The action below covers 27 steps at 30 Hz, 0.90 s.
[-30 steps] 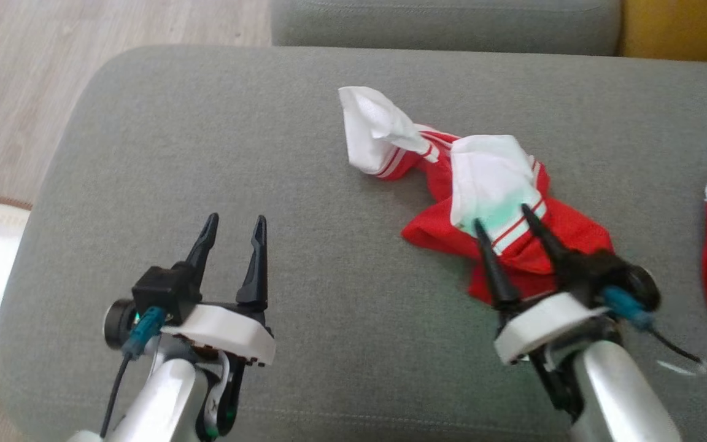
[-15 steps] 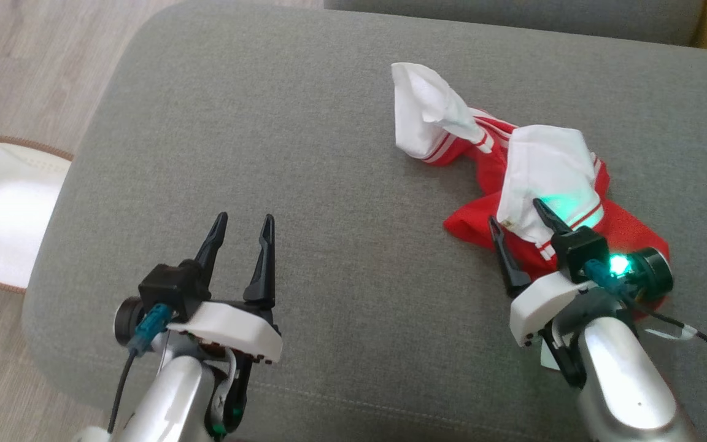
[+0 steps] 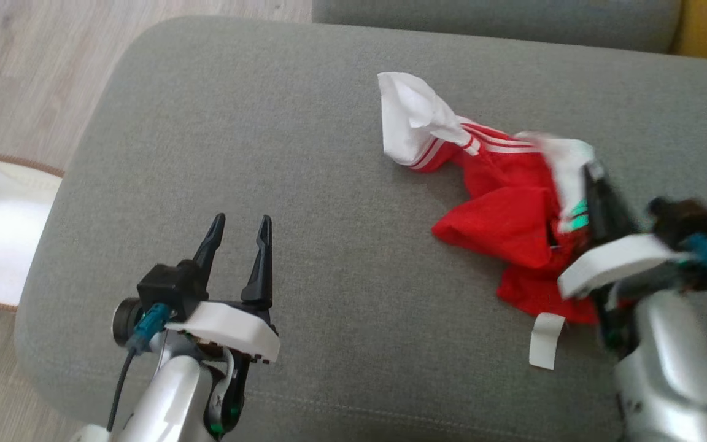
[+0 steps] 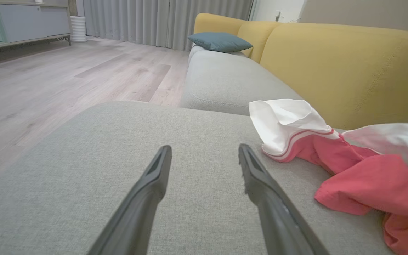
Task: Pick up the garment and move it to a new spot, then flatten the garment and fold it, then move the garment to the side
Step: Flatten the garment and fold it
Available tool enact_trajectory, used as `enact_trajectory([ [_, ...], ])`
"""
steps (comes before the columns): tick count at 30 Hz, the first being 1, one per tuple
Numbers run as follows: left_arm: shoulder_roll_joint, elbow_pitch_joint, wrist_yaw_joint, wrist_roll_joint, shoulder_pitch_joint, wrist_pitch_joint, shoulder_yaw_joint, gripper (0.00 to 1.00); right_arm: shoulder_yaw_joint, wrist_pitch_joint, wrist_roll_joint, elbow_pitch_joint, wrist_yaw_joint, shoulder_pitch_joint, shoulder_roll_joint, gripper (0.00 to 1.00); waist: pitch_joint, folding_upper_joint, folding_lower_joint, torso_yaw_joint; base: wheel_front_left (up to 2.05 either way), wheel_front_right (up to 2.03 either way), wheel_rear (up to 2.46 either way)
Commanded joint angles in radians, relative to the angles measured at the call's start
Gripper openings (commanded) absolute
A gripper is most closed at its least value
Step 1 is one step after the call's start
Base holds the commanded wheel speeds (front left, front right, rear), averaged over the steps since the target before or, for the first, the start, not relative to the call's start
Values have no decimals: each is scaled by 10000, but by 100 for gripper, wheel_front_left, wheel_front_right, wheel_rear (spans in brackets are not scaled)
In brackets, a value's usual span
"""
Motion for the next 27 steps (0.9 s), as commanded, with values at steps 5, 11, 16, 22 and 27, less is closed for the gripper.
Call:
enact_trajectory([
  [5, -13, -179, -113, 167, -201, -122, 350, 100, -1082, -48, -32, -596, 65, -1442, -8, 0, -377, 0, 0, -133, 0, 0, 0],
  [11, -57, -113, -170, 147, -2, -122, 361, 100, -1413, 99, -651, -981, 65, -2418, -15, 0, -708, 0, 0, -99, 0, 0, 0],
  [16, -82, -154, -213, 122, 44, -122, 341, 100, -672, 255, -895, -749, 65, -3190, -504, 0, -719, 0, 0, 42, 0, 0, 0],
  [22, -106, -237, -305, 91, -236, -122, 118, 100, 328, 299, -1074, 999, 65, -4987, -2100, 0, -129, 0, 0, 551, 0, 0, 0],
  [27, -115, -231, -305, -49, -478, -122, -124, 100, 665, -1, -1556, 2825, 65, -6699, -3268, 0, 423, 0, 0, 1065, 0, 0, 0],
])
